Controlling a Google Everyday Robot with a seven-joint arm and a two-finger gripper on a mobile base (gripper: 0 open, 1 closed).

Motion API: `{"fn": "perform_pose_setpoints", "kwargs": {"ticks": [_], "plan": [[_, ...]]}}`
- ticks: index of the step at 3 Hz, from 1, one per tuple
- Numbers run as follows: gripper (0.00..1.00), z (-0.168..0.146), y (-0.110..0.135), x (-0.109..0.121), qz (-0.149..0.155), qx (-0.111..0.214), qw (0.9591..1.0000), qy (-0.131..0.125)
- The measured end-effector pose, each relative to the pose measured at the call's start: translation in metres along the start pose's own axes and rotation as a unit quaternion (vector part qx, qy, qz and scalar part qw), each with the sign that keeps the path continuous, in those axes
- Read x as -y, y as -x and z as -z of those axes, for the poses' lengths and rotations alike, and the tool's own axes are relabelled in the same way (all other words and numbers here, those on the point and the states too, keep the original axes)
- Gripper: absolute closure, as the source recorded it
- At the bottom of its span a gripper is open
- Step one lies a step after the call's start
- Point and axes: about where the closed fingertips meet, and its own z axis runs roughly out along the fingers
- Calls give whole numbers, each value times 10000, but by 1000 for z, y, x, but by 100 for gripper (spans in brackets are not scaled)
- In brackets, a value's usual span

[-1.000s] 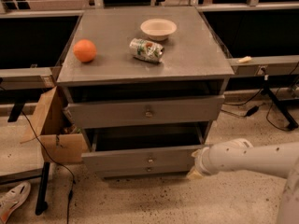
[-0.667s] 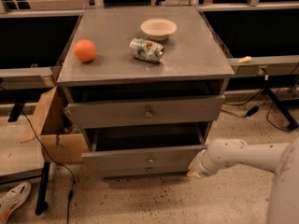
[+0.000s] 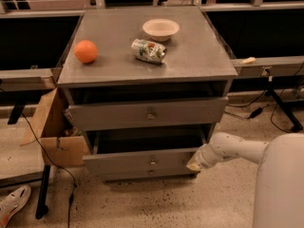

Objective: Close middle drawer

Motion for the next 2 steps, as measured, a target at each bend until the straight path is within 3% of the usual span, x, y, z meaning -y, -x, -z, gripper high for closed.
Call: {"fn": "perform_pose_setpoints", "kwargs": {"ticks": [2], "plan": [[100, 3, 7, 8, -51, 135, 9997, -217]]}}
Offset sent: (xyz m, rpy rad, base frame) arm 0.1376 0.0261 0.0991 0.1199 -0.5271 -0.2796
